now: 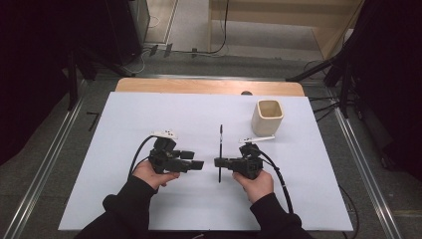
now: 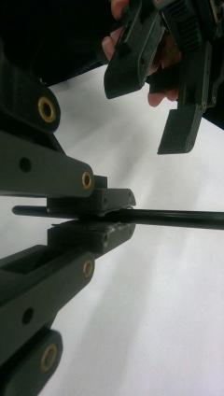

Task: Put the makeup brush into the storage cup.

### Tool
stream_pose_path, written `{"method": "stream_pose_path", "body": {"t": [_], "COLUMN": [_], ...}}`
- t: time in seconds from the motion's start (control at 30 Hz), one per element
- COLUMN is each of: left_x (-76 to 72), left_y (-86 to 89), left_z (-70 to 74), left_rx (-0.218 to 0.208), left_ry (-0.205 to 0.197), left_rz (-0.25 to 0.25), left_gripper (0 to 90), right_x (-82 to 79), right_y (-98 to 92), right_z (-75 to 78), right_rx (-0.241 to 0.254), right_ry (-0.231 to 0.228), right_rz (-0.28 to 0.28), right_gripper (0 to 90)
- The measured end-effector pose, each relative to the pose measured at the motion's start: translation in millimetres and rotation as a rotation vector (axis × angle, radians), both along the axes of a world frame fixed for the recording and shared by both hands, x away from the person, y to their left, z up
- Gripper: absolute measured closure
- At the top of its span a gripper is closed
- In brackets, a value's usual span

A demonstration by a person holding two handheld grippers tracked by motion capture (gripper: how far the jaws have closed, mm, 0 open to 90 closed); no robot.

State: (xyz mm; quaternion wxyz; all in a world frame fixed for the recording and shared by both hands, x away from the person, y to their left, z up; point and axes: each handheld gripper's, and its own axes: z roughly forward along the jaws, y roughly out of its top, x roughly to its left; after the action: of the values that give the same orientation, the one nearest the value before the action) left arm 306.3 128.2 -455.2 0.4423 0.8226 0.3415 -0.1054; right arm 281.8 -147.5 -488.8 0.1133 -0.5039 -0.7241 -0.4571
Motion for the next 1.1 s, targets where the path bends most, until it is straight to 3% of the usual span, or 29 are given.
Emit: {"method": "stream_pose_path", "body": {"t": [0.27, 0.67, 1.1], "left_x": [-2.1, -5.7, -11.5], "left_y": [5.9, 15.8, 24.7], "left_z": [-1.1, -2.5, -3.7], "left_rx": [0.042, 0.14, 0.179], "left_ry": [-0.037, -0.11, -0.155], "left_rz": [-0.014, -0.047, -0.05], "left_gripper": [33.5, 32.9, 32.9], "right_x": [-0.1, 0.4, 0.2], "right_y": [-0.6, -0.9, -1.5], "right_z": [0.5, 0.0, 1.0], "right_rx": [-0.001, -0.009, -0.009], "right_ry": [0.001, 0.0, 0.0], "right_rz": [0.002, 0.008, 0.011], "right_gripper": [86.3, 86.3, 86.4]}}
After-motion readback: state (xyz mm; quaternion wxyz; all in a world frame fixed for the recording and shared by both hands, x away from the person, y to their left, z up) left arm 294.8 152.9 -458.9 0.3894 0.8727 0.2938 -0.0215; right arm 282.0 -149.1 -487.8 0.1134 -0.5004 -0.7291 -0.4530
